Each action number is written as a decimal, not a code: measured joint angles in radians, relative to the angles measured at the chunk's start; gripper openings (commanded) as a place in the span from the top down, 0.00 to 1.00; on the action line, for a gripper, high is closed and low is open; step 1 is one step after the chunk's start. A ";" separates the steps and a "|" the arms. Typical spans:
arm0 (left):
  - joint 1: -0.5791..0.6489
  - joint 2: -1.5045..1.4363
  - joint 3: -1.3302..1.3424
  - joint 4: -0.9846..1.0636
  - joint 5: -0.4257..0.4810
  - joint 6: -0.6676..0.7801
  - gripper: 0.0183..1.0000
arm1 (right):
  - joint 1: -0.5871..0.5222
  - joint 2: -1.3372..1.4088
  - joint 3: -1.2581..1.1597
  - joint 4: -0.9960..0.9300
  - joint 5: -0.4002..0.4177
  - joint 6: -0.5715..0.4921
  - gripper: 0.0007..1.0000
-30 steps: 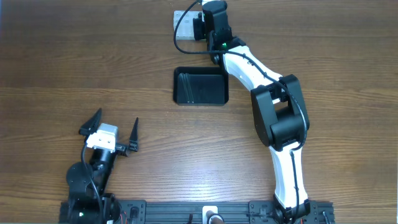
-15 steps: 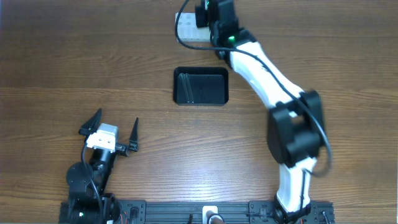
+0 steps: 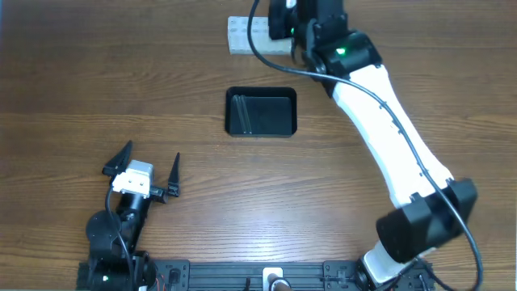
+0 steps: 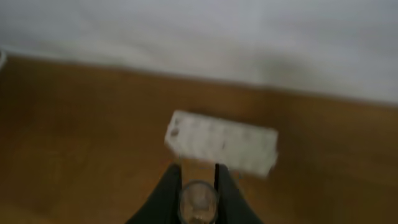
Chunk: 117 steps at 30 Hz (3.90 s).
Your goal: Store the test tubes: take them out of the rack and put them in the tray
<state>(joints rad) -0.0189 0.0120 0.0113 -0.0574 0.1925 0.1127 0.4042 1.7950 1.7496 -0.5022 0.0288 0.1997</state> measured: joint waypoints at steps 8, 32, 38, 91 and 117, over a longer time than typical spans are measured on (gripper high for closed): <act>0.000 0.000 0.000 0.000 0.000 0.000 0.00 | 0.000 0.136 -0.004 -0.153 -0.166 -0.003 0.98; 0.000 0.000 0.000 0.000 0.000 0.000 0.00 | -0.002 0.305 -0.007 -0.338 -0.208 0.114 0.99; 0.000 0.000 0.000 0.000 0.000 0.000 0.00 | -0.002 0.330 -0.007 -0.321 -0.208 0.144 0.99; 0.000 0.000 0.000 0.000 0.000 0.000 0.00 | 0.001 0.435 -0.007 -0.290 -0.238 0.193 0.91; 0.000 0.000 0.000 0.000 0.000 0.000 0.00 | -0.007 0.343 0.167 -0.365 -0.246 -0.003 0.01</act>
<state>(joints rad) -0.0189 0.0120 0.0113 -0.0574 0.1925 0.1127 0.3969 2.1376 1.9163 -0.8673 -0.2169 0.1963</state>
